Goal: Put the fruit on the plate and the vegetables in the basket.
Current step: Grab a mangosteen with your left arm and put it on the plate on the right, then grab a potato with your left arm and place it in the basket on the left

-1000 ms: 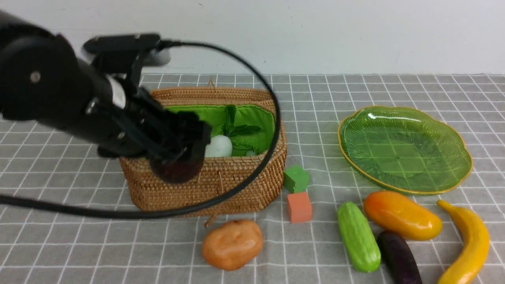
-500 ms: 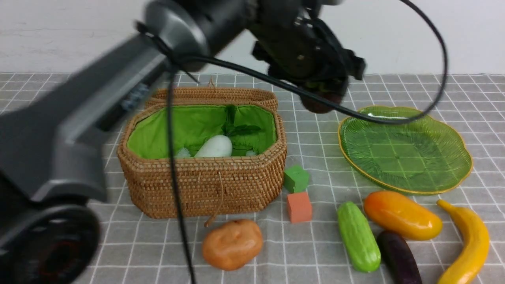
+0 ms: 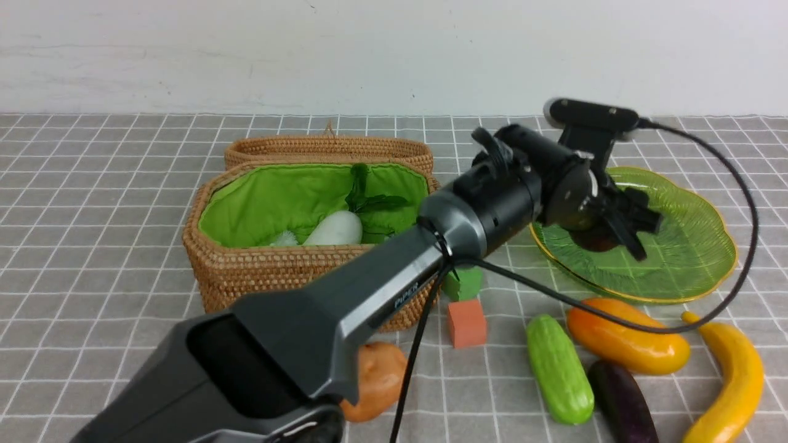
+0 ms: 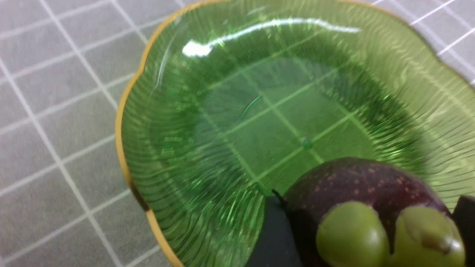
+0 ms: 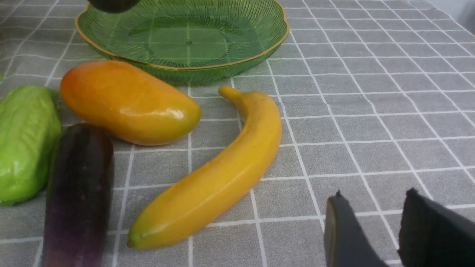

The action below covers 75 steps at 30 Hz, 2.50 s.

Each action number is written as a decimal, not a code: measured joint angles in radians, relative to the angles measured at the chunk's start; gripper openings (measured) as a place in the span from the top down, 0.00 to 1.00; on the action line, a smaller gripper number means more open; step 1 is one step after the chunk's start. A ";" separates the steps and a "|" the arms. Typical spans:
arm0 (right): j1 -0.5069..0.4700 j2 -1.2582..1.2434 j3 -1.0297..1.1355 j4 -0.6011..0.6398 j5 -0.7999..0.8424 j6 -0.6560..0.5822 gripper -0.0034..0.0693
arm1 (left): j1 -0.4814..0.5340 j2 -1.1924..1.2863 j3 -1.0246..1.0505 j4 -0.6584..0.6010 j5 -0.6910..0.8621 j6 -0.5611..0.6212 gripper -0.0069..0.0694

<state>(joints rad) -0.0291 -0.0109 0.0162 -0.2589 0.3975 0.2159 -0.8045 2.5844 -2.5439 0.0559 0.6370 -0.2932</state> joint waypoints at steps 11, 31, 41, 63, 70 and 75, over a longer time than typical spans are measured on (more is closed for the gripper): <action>0.000 0.000 0.000 0.000 0.000 0.000 0.62 | 0.001 0.034 -0.003 0.037 0.011 -0.119 0.20; 0.000 0.000 0.000 0.000 0.000 0.000 0.62 | 0.001 0.034 -0.007 0.084 0.031 -0.122 0.11; 0.000 0.000 0.000 0.000 0.000 0.000 0.62 | 0.001 0.034 -0.007 -0.015 0.026 -0.062 0.09; 0.000 0.000 0.000 0.000 0.000 0.000 0.62 | 0.135 -0.528 0.113 -0.115 0.540 0.233 0.24; 0.000 0.000 0.000 0.000 0.000 0.000 0.62 | 0.127 -0.872 0.648 -0.152 0.593 0.379 0.24; 0.000 0.000 0.000 0.000 0.000 0.000 0.62 | 0.129 -0.983 1.015 -0.132 0.497 0.392 0.24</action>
<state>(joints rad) -0.0291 -0.0109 0.0162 -0.2589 0.3975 0.2159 -0.6758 1.6017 -1.5290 -0.0765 1.1336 0.0984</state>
